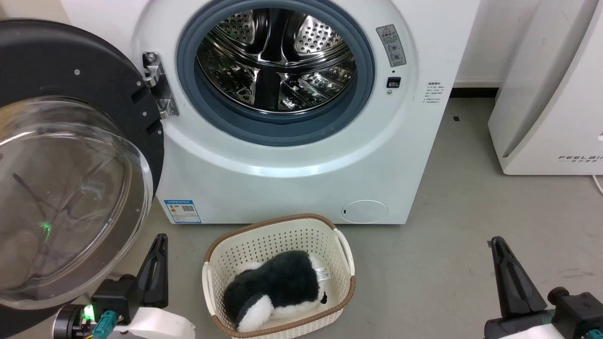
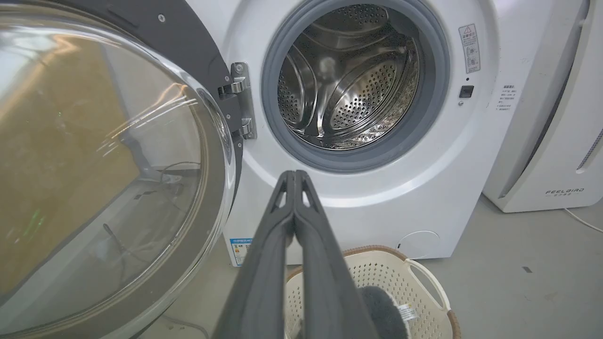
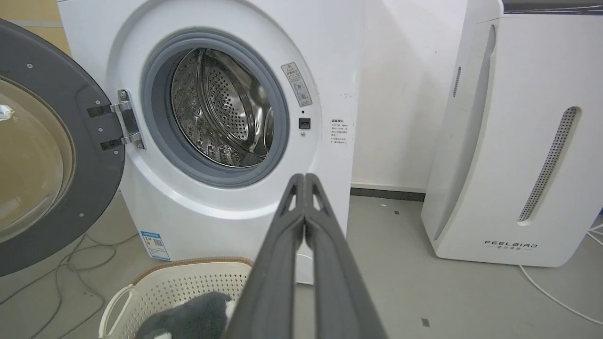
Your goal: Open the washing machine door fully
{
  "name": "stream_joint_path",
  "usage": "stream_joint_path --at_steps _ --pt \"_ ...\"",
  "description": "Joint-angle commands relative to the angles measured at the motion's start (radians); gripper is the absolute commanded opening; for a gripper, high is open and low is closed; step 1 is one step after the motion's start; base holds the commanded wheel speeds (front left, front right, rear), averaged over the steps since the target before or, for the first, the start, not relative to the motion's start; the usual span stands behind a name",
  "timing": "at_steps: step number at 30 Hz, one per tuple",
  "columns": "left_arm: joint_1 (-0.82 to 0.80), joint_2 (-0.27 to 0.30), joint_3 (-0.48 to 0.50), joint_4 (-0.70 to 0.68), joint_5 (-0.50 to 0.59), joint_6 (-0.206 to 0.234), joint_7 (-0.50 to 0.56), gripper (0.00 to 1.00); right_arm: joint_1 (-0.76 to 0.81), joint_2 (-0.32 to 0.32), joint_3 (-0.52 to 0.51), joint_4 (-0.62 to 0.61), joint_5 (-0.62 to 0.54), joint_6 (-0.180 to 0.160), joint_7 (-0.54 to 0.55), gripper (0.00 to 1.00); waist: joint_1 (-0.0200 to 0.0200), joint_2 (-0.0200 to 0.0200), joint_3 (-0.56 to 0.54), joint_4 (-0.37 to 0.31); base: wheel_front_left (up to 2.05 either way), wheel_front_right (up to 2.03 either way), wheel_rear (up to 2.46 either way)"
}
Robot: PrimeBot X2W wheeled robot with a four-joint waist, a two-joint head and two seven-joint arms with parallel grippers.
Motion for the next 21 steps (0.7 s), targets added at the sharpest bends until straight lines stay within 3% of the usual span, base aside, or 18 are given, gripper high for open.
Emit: stream_joint_path --at_steps 1,21 --pt "0.0 -0.004 -0.001 -0.005 0.007 0.004 0.004 0.0 -0.016 0.001 0.002 0.003 -0.008 0.0 0.004 0.0 0.0 -0.0001 0.0 0.0 0.0 0.0 0.0" --pt "0.0 -0.009 -0.019 -0.028 0.014 0.025 0.053 0.0 -0.038 0.001 0.012 0.02 -0.023 0.0 0.053 0.0 0.0 -0.0001 -0.001 0.0 0.0 0.0 0.0"
